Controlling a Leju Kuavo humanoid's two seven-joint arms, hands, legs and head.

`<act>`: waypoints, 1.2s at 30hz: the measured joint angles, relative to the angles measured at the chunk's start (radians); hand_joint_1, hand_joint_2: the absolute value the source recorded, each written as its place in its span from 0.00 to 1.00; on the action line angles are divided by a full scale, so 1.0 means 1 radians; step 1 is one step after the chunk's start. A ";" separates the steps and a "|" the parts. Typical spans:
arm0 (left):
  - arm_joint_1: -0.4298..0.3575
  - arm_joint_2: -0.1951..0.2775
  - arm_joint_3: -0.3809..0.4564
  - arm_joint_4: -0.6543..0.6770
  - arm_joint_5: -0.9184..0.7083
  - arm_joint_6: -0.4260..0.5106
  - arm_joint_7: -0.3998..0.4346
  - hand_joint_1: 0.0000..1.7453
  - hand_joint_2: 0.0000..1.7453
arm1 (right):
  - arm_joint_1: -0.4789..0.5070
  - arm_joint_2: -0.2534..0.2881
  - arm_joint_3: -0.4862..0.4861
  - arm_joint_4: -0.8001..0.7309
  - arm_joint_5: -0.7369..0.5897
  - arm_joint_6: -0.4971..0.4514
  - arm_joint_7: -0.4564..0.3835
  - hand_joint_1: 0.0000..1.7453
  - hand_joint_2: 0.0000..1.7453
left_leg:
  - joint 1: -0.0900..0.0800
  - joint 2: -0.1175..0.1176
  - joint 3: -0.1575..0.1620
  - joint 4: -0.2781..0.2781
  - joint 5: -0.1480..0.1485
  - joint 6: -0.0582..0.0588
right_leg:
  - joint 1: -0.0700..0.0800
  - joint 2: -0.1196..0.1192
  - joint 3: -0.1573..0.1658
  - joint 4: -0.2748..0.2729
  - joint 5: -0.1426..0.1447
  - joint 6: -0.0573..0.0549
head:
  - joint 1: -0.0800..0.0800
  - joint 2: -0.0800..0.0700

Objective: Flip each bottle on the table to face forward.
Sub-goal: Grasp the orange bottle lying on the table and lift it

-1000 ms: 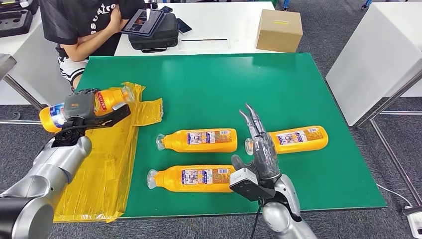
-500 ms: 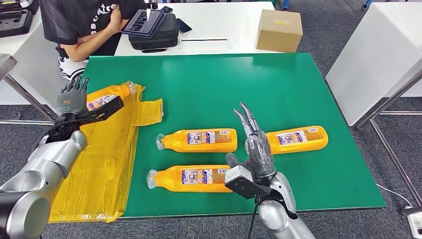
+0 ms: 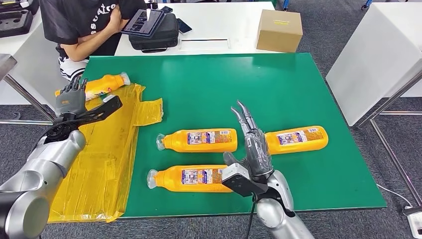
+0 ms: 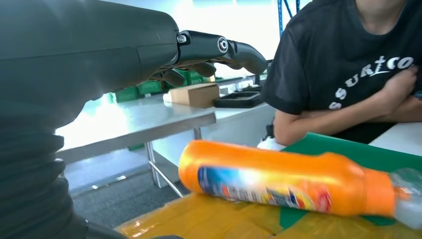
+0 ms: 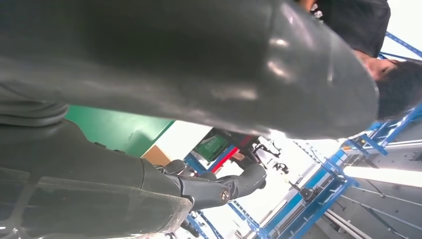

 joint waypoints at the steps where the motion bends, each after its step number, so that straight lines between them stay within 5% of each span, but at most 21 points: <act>1: 0.000 -0.001 0.005 0.000 0.018 0.000 -0.022 0.00 1.00 | -0.002 0.000 0.000 0.002 0.023 -0.003 0.009 0.00 0.00 | 0.000 0.000 0.000 0.000 0.000 0.000 | 0.000 0.000 0.000 0.000 0.000 0.000 | 0.000 0.000; 2: 0.000 -0.004 0.013 0.000 0.047 -0.002 -0.055 0.00 1.00 | -0.004 0.001 0.000 0.004 0.062 -0.011 0.024 0.00 0.00 | 0.000 0.000 0.000 0.000 0.000 0.000 | 0.000 0.000 0.000 0.000 0.000 0.000 | 0.000 0.000; 6: 0.010 -0.044 0.085 -0.030 0.310 -0.082 -0.295 0.00 1.00 | -0.029 0.003 0.003 0.031 0.315 -0.057 0.115 0.00 1.00 | 0.000 0.000 0.000 0.000 0.000 0.000 | 0.000 0.000 0.000 0.000 0.000 0.000 | 0.000 0.000; 10: 0.119 -0.103 0.128 -0.204 0.673 -0.223 -0.473 0.00 1.00 | -0.069 0.003 0.005 0.090 0.557 -0.066 0.219 0.00 1.00 | -0.001 0.001 0.001 0.000 0.000 0.000 | -0.001 0.001 0.002 0.000 0.000 0.000 | 0.000 0.000; 17: 0.289 -0.128 0.075 -0.458 0.882 -0.258 -0.478 0.00 1.00 | -0.107 0.002 0.005 0.154 0.637 -0.040 0.270 0.00 1.00 | 0.000 0.000 0.001 0.000 0.000 0.000 | 0.000 0.000 0.001 0.000 0.000 0.000 | 0.000 0.000; 21: 0.391 -0.136 0.033 -0.618 1.026 -0.257 -0.502 0.00 1.00 | -0.152 -0.010 0.006 0.204 0.695 0.069 0.339 0.00 1.00 | 0.000 0.002 0.001 0.000 0.000 0.000 | 0.000 0.002 0.001 0.000 0.000 0.000 | 0.000 0.000; 28: 0.574 -0.174 -0.034 -0.860 1.054 -0.234 -0.473 0.00 1.00 | -0.265 -0.064 0.009 0.329 0.747 0.183 0.407 0.00 1.00 | -0.002 0.000 0.001 0.000 0.000 0.000 | -0.001 0.000 0.001 -0.001 0.000 0.000 | 0.000 0.000; 36: 0.619 -0.204 -0.048 -0.914 1.053 -0.241 -0.469 0.00 1.00 | -0.387 -0.108 0.011 0.500 0.752 0.246 0.423 0.00 1.00 | -0.001 0.000 0.001 0.000 0.000 0.000 | 0.000 0.000 0.001 -0.001 0.000 0.000 | 0.000 0.000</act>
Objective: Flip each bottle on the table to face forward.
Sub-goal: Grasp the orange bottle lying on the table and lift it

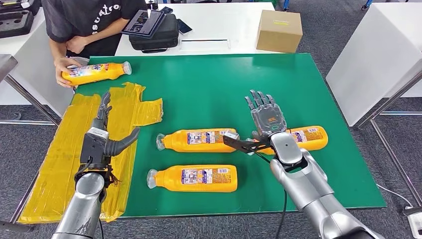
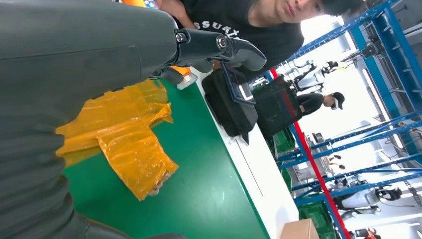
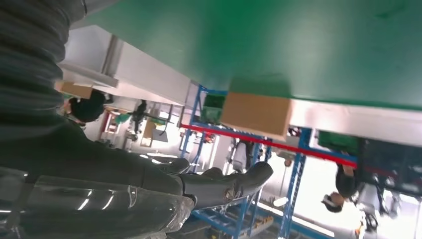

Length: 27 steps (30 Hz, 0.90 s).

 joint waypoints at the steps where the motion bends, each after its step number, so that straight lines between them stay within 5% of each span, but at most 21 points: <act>1: 0.000 -0.002 -0.001 -0.001 0.000 -0.001 0.000 0.00 1.00 | -0.011 -0.003 0.001 0.023 -0.001 0.004 0.000 0.00 1.00 | 0.000 0.000 0.000 0.000 0.000 0.000 | 0.000 0.000 0.000 0.000 0.000 0.000 | 0.000 0.000; 11: -0.003 -0.018 -0.017 0.000 0.007 -0.012 -0.003 0.00 1.00 | -0.157 0.015 0.014 0.259 -0.121 0.084 -0.115 0.00 1.00 | 0.000 0.000 0.000 0.000 0.000 0.000 | 0.000 0.000 0.000 0.000 0.000 0.000 | 0.000 0.000; 15: -0.003 -0.023 -0.017 0.000 0.012 -0.012 -0.003 0.00 1.00 | -0.195 0.011 0.025 0.292 -0.119 0.127 -0.098 0.00 1.00 | 0.000 0.000 0.000 0.000 0.000 0.000 | 0.000 0.000 0.000 0.000 0.000 0.000 | 0.000 0.000; 27: -0.003 -0.024 -0.013 0.020 0.011 -0.012 -0.007 0.00 1.00 | -0.211 -0.215 0.036 0.272 -0.111 0.094 -0.089 0.00 1.00 | -0.003 -0.001 0.000 0.001 0.000 0.001 | -0.003 -0.002 0.000 0.000 0.001 0.002 | 0.000 0.000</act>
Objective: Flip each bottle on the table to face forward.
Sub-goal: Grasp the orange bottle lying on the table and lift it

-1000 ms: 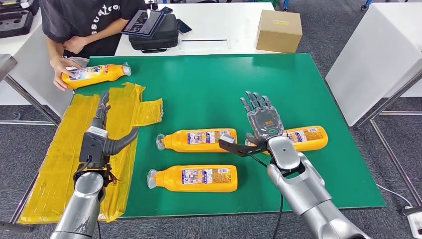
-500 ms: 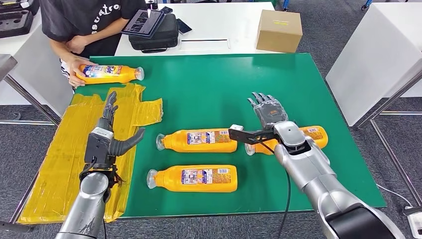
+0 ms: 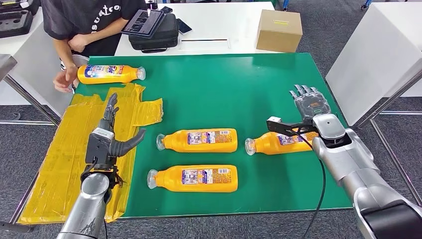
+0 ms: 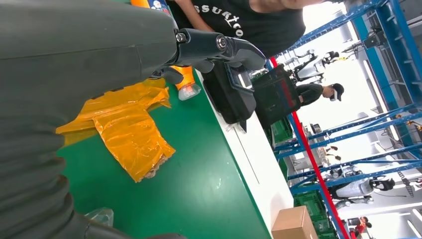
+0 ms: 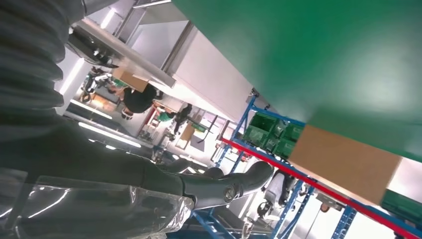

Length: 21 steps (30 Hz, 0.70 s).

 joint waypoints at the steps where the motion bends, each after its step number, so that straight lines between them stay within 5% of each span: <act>1: 0.000 -0.001 0.000 0.002 0.000 0.000 0.000 0.00 1.00 | 0.000 -0.014 -0.002 -0.004 -0.008 0.001 -0.003 0.00 1.00 | 0.000 0.000 0.000 0.000 0.000 0.000 | 0.000 0.000 0.000 0.000 0.000 0.000 | 0.000 0.000; 10: -0.005 -0.005 0.005 0.023 0.000 -0.003 -0.002 0.00 1.00 | 0.026 -0.158 -0.066 -0.094 -0.080 0.050 -0.078 0.00 1.00 | 0.000 -0.002 -0.001 0.000 0.001 0.002 | 0.000 -0.002 0.000 0.000 0.000 0.001 | 0.000 0.000; 21: -0.012 -0.005 0.012 0.039 0.000 -0.007 -0.003 0.00 1.00 | 0.029 -0.227 -0.102 -0.109 -0.118 0.119 -0.119 0.00 1.00 | -0.001 -0.002 -0.001 0.000 0.002 0.003 | -0.001 -0.003 0.000 0.000 0.000 0.001 | 0.000 0.000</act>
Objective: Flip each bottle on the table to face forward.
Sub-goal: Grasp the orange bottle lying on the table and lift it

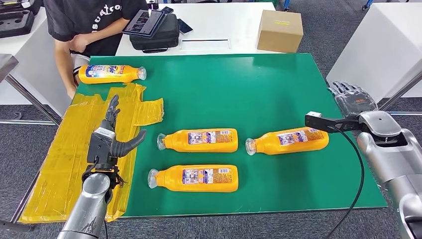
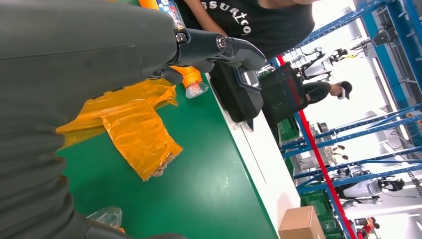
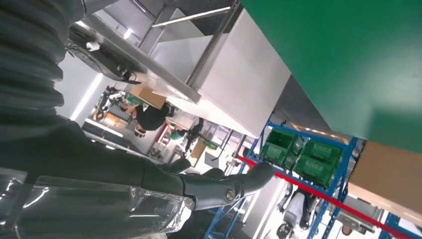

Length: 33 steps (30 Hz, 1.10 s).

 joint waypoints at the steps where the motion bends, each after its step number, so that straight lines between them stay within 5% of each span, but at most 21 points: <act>1: -0.002 0.000 0.001 0.002 0.000 0.000 0.000 0.00 1.00 | 0.000 -0.005 0.000 0.000 -0.010 0.016 -0.006 0.00 1.00 | 0.000 0.000 0.000 0.000 0.000 0.000 | 0.000 0.000 0.000 0.000 0.000 0.000 | 0.000 0.000; 13: -0.055 -0.004 0.006 0.080 0.025 -0.005 -0.019 0.00 1.00 | -0.126 -0.066 0.024 0.094 -0.168 0.291 -0.093 0.00 1.00 | -0.001 -0.001 0.000 0.000 0.000 0.000 | -0.001 0.000 0.000 0.000 0.000 0.000 | 0.000 0.000; 21: -0.086 -0.013 0.006 0.120 0.031 -0.012 -0.020 0.00 1.00 | -0.177 -0.070 0.089 0.180 -0.208 0.289 -0.112 0.00 1.00 | -0.001 -0.001 0.000 0.000 0.000 0.001 | 0.000 0.000 0.000 0.000 0.000 0.000 | 0.000 0.000; 33: -0.126 -0.028 0.002 0.166 0.044 -0.021 -0.025 0.00 1.00 | -0.166 -0.007 0.155 0.262 -0.241 0.221 -0.138 0.00 1.00 | -0.001 -0.001 0.000 0.000 0.000 0.001 | 0.000 0.000 0.000 0.000 0.000 0.000 | 0.000 0.000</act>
